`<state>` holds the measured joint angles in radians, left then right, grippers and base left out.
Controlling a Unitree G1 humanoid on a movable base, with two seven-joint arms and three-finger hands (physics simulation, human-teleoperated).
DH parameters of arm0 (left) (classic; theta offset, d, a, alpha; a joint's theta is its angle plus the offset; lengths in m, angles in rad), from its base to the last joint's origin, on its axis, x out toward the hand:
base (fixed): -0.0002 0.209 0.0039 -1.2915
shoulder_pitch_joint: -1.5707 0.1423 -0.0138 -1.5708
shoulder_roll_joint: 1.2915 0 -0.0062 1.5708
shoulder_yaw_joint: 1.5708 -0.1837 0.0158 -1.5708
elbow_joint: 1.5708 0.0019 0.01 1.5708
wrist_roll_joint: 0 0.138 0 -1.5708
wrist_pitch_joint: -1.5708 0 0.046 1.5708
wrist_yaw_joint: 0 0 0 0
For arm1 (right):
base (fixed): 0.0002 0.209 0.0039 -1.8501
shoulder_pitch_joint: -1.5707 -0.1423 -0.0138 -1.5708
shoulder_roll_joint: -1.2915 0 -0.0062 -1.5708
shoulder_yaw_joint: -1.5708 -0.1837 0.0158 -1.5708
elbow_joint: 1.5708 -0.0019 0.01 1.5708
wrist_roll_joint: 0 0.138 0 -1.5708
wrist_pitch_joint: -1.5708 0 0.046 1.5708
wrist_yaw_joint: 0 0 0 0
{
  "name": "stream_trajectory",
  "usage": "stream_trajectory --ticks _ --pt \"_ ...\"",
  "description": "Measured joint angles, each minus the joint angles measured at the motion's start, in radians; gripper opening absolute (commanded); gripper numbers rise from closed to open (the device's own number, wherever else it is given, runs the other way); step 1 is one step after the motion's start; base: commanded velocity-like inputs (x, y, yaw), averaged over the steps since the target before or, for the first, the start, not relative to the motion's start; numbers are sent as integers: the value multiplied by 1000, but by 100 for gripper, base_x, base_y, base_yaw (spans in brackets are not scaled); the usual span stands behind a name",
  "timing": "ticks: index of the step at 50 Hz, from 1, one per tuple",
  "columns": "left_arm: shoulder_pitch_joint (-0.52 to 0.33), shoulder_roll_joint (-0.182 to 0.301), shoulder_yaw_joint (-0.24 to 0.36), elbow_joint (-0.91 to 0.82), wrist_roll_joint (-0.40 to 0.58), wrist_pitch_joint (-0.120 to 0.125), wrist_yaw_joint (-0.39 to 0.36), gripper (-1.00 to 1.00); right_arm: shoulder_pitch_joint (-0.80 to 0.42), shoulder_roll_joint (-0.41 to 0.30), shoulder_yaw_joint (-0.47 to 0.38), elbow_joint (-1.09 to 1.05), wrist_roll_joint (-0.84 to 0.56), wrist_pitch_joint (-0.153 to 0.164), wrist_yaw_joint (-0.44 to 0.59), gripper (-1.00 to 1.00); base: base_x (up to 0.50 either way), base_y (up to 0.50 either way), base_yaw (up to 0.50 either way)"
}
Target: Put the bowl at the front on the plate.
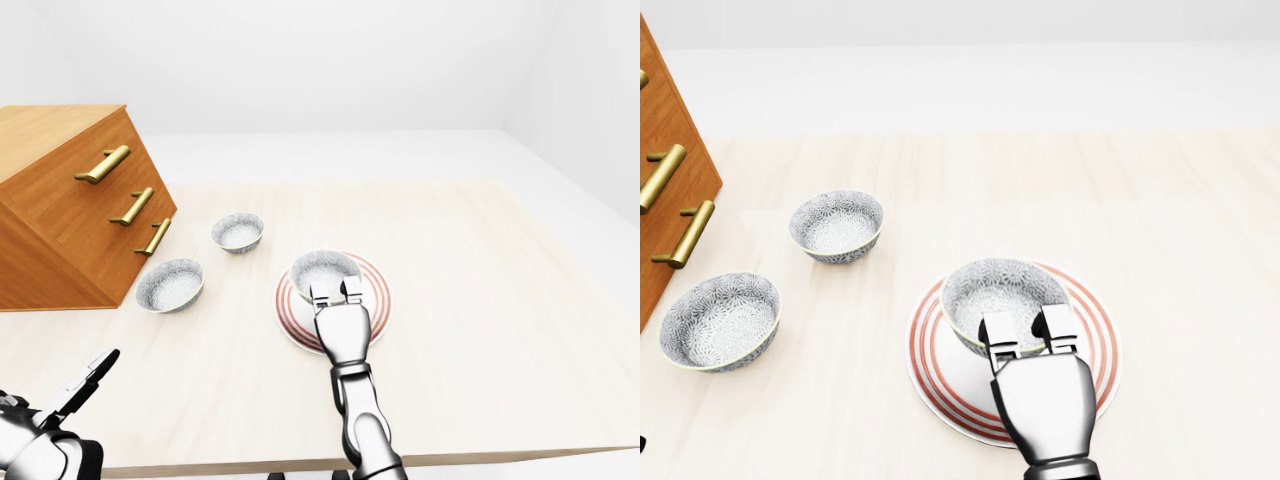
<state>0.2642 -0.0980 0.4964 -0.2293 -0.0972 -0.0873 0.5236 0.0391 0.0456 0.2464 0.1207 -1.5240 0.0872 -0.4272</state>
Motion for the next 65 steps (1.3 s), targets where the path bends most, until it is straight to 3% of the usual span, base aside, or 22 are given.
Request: stream_trajectory --ticks 57,59,60,61,65 --pt "1 -2 1 -4 2 0 0 100 4 -6 -14 37 -21 0 -30 -100 0 0 0" --pt "0 -1 0 -2 2 0 0 100 4 -6 -13 38 -22 0 -30 -68 0 0 0" --pt "0 -1 0 0 2 0 0 100 4 -6 -13 38 -26 0 -30 33 0 0 0" --pt "-1 -1 0 1 2 0 0 100 4 -6 -13 38 -31 0 -31 100 0 0 0" --pt "-3 1 -2 8 3 0 0 100 2 -8 -12 39 -50 0 -31 100 0 0 0"
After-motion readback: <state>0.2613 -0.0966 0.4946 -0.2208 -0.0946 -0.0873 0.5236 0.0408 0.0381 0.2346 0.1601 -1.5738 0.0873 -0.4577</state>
